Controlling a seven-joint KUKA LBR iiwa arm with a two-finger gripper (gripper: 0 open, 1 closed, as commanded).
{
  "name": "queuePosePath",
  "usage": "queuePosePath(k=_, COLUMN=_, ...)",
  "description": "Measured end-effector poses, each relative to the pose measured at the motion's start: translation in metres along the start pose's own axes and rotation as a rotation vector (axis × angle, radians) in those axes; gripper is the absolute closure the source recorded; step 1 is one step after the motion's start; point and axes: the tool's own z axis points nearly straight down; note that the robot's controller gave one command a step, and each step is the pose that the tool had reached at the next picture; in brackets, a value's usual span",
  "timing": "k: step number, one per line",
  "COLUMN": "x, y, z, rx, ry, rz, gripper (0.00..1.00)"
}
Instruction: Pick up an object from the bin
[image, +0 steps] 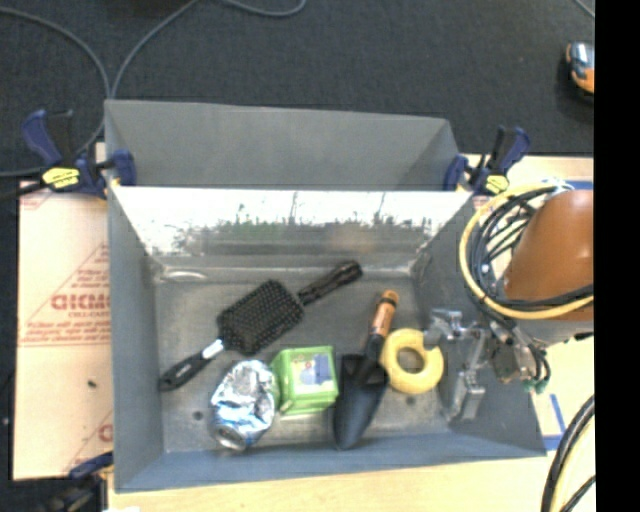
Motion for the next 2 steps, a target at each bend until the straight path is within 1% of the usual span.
queuePosePath(k=1, x=-0.002, y=0.001, z=-0.004, rx=0.002, ry=-0.008, rz=-0.005, gripper=0.00)
queuePosePath(k=2, x=-0.015, y=0.116, z=0.087, rx=0.003, ry=-0.010, rz=-0.209, gripper=0.00)
